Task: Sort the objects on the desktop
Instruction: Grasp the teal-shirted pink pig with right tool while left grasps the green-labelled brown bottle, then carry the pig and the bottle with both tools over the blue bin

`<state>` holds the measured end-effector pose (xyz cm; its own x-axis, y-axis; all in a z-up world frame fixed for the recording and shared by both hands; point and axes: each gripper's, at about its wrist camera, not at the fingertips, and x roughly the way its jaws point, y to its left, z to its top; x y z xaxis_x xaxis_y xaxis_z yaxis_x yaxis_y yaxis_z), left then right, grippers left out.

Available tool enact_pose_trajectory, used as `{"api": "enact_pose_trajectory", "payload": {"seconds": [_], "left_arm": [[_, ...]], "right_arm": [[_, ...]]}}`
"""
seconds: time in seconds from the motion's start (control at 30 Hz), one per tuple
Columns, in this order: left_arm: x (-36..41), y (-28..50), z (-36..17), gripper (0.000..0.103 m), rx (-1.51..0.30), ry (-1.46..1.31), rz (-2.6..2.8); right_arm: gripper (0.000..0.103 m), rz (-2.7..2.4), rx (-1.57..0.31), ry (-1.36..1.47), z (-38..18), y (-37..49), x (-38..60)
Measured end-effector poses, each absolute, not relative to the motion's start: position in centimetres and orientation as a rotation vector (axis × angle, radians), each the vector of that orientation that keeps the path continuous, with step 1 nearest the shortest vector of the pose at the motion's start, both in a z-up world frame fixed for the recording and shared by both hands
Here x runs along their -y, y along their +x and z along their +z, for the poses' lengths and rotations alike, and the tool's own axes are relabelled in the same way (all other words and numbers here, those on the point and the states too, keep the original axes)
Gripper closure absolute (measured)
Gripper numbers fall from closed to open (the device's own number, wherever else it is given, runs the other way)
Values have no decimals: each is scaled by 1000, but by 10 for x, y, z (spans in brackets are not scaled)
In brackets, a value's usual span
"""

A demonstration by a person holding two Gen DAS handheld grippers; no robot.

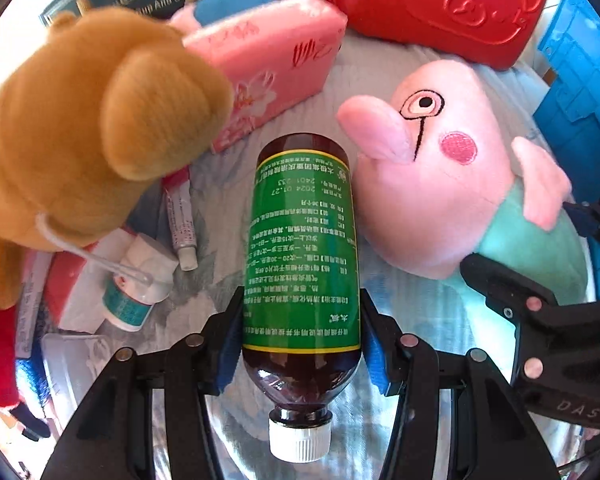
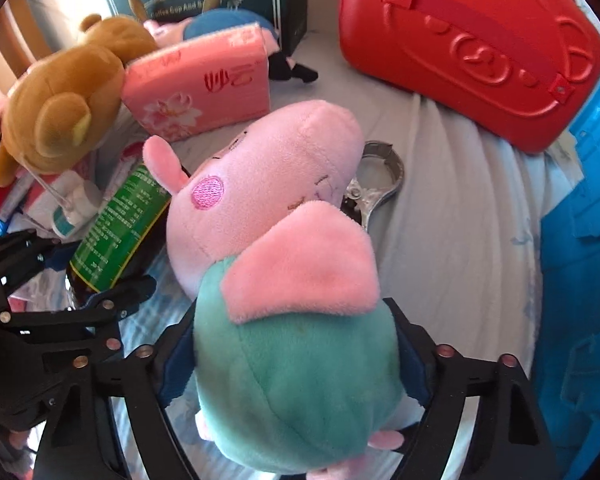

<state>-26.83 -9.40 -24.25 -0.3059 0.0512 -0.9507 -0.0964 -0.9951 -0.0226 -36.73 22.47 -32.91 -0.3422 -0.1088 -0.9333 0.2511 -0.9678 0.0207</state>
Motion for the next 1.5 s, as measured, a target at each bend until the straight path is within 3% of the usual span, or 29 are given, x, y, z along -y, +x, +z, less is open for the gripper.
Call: {"api": "enact_pose_trajectory", "payload": {"seconds": [0.23,0.43,1.07,1.5], "left_arm": [[98,-246,-202,52,-40,-1680,2551],[95,-222,-144,52,-47,-1506,2670],[-62,-120,17,52,-64,-890,2746],[-243,-73,68,52,-59,-734,2530]], "right_arm": [[21,-2493,-59,1565,-294,-348,-238],[21,-2587,-69,1417,-248,-320,-239],[19,-3107,-57,707,-19,-86,-284],[17,-3433,-33,565,31,25,-429]]}}
